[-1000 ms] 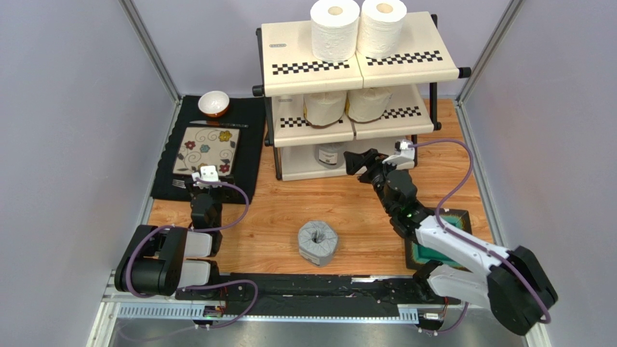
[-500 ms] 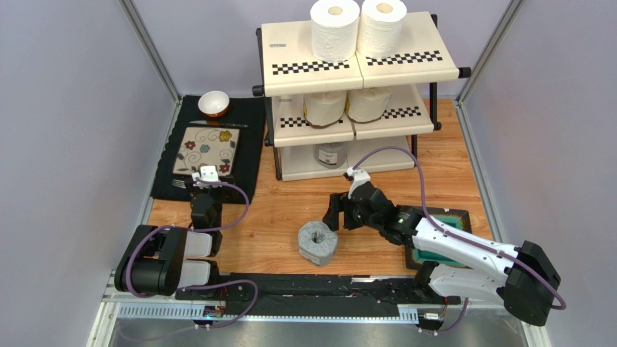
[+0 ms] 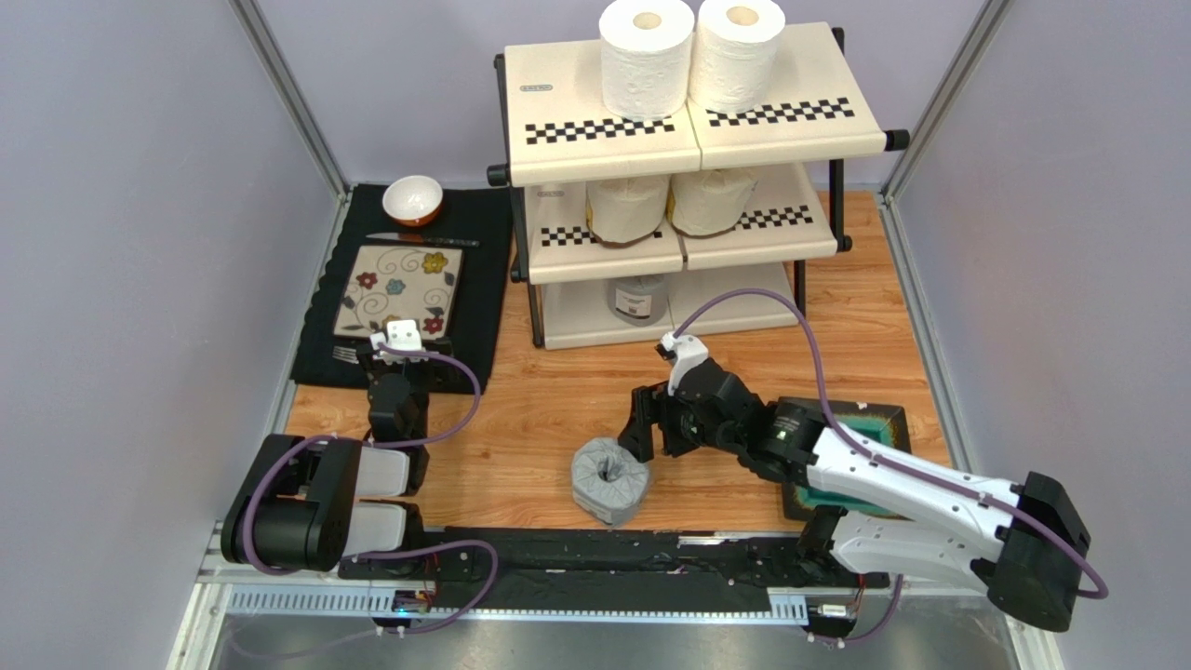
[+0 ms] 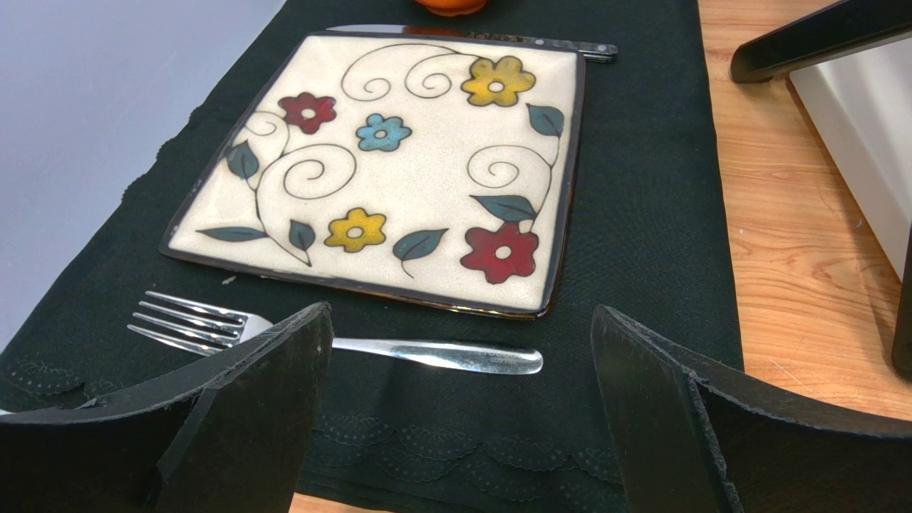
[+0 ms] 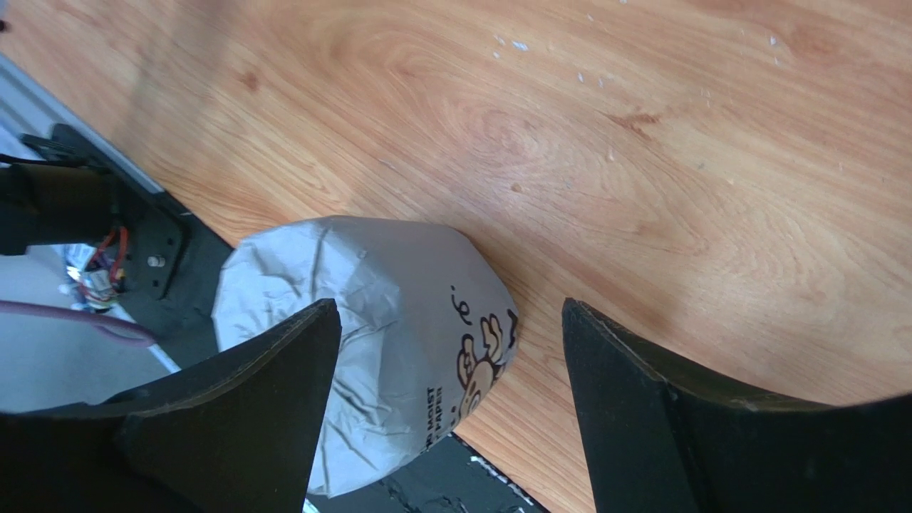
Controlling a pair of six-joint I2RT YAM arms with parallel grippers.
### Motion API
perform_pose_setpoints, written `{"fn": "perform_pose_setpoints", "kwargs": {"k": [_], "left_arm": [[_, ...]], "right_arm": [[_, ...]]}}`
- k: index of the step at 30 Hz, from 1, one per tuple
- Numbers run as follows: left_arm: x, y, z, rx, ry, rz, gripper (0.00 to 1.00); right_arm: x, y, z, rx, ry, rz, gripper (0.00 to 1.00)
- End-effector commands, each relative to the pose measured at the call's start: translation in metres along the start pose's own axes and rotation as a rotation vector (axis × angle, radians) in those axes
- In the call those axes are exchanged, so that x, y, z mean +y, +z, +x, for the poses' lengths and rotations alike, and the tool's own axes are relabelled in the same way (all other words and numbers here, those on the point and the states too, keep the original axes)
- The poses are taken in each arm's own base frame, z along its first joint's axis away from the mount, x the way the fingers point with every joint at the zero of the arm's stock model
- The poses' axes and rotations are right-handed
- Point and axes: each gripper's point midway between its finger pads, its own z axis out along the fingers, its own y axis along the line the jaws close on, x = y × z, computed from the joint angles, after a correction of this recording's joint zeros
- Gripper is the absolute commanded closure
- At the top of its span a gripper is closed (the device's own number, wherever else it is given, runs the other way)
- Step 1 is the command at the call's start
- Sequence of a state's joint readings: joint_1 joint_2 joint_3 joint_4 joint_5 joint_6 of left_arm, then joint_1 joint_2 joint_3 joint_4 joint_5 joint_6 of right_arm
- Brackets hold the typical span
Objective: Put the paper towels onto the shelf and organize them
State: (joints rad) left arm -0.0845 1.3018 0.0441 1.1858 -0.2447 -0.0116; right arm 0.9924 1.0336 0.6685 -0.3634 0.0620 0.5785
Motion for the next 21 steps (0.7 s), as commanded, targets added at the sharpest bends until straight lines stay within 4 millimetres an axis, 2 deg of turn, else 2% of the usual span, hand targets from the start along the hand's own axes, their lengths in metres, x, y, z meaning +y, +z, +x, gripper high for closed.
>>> {"fn": "perform_pose_setpoints", "kwargs": {"k": [1,5,13,16,21], "left_arm": [[0.014,-0.063,0.078,0.200,0.055,0.008,0.01],[0.013,-0.063,0.078,0.198,0.055,0.008,0.01],[0.014,-0.063,0.078,0.200,0.055,0.008,0.01],[0.014,-0.063,0.078,0.198,0.055,0.006,0.01],[0.013,-0.063,0.078,0.198,0.055,0.008,0.01]], "right_arm": [[0.016,-0.020,-0.019,-0.087,-0.021,-0.069,0.21],[0.029,-0.028,-0.021,-0.105,-0.047,-0.148,0.21],[0.044,-0.009,0.018,0.086,-0.159,-0.176,0.21],[0.048,-0.001,0.024,0.100,-0.176,-0.160,0.22],[0.045,0.003,0.022,0.077,-0.161,-0.135,0.23]]}}
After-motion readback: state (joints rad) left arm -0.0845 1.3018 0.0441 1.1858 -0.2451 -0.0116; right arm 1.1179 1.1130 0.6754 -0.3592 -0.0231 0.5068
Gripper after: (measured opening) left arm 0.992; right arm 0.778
